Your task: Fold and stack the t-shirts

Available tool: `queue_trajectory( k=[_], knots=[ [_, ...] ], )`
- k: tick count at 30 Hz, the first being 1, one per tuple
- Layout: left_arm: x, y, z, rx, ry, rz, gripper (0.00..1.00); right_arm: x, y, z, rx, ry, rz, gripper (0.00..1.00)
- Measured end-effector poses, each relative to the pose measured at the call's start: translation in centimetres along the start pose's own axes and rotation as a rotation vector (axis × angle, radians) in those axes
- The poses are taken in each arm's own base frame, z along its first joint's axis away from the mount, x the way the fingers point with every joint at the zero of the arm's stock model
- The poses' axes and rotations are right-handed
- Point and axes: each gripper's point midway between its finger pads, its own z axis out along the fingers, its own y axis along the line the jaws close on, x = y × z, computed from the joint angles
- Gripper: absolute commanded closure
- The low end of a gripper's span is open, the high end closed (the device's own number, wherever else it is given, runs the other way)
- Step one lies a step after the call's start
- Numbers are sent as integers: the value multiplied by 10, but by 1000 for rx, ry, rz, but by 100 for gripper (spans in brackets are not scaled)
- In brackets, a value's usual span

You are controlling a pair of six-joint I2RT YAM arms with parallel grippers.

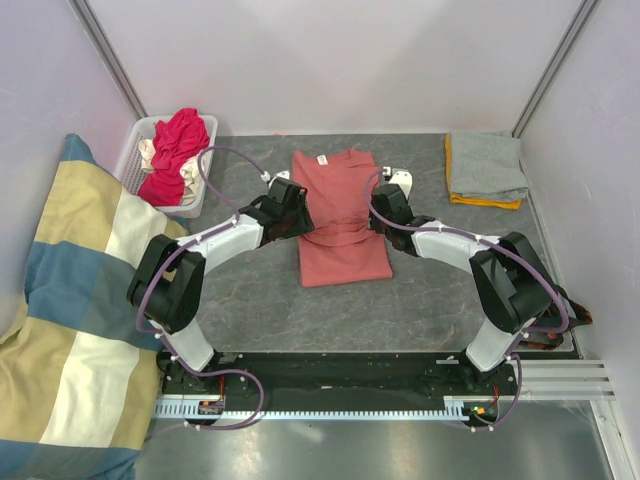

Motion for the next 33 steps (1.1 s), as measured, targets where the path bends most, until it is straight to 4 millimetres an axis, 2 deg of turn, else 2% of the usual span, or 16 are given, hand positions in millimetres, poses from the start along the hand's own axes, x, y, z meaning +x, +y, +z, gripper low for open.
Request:
queue_trajectory(
  k=[2,3,9,12,15,22,25,28,33],
  knots=[
    [-8,6,0,-12,-11,-2,3,-4,-4,2,5,-7,2,36],
    [-12,8,0,-15,-18,-2,0,-7,-7,3,9,-11,4,35],
    [-45,50,1,-90,-69,-68,0,-30,-36,1,51,-39,49,32],
    [-49,54,-6,-87,-81,-81,0,-40,-42,-13,34,-63,86,31],
    [-32,53,-20,-59,-69,-79,0,-33,-41,-30,-8,-58,111,31],
    [47,53,-53,8,19,-65,0,22,-48,-70,-102,47,129,31],
    [72,54,-64,30,40,-60,0,35,-49,-82,-136,67,132,31],
    [87,56,-69,43,49,-70,0,50,-48,-87,-170,99,131,32],
    [97,50,-69,59,58,-79,0,82,-48,-88,-206,168,141,37]
  ],
)
